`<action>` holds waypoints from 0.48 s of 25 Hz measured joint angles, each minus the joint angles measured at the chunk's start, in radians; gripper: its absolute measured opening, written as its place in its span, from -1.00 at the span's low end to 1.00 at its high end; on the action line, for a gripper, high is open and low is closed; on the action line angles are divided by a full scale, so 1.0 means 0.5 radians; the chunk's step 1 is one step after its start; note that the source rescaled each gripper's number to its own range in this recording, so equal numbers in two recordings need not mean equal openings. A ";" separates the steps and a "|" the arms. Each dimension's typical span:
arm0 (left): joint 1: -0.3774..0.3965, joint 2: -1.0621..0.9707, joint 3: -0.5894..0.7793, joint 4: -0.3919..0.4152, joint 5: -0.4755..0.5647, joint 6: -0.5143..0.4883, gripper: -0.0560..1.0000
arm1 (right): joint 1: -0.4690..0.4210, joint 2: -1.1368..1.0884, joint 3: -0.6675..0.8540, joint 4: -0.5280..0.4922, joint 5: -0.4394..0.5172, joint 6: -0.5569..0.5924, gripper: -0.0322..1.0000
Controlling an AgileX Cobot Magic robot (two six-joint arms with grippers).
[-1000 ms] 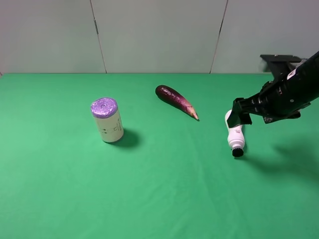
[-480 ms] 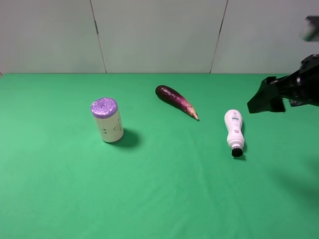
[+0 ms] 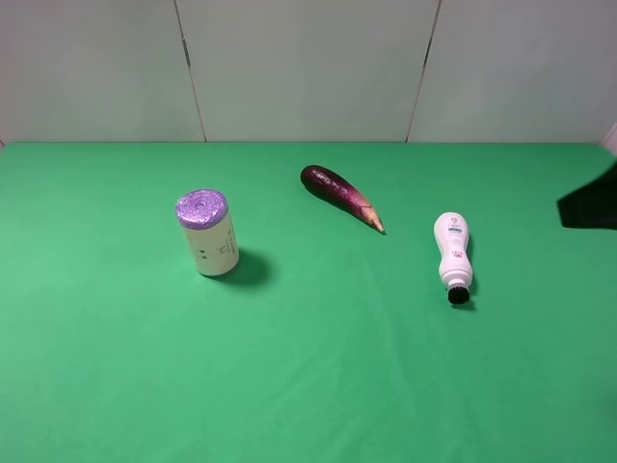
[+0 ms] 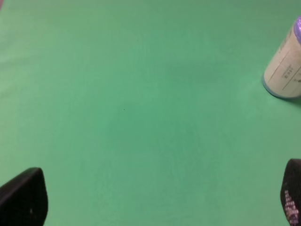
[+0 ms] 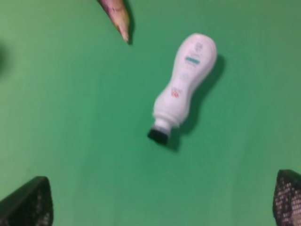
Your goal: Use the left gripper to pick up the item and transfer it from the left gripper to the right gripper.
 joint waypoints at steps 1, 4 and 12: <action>0.000 0.000 0.000 0.000 0.000 0.000 1.00 | 0.000 -0.042 0.000 -0.025 0.048 0.022 1.00; 0.000 0.000 0.000 0.000 0.000 0.000 1.00 | 0.000 -0.194 0.000 -0.086 0.150 0.064 1.00; 0.000 0.000 0.000 0.000 0.000 0.000 1.00 | 0.000 -0.588 0.002 -0.125 0.276 0.096 1.00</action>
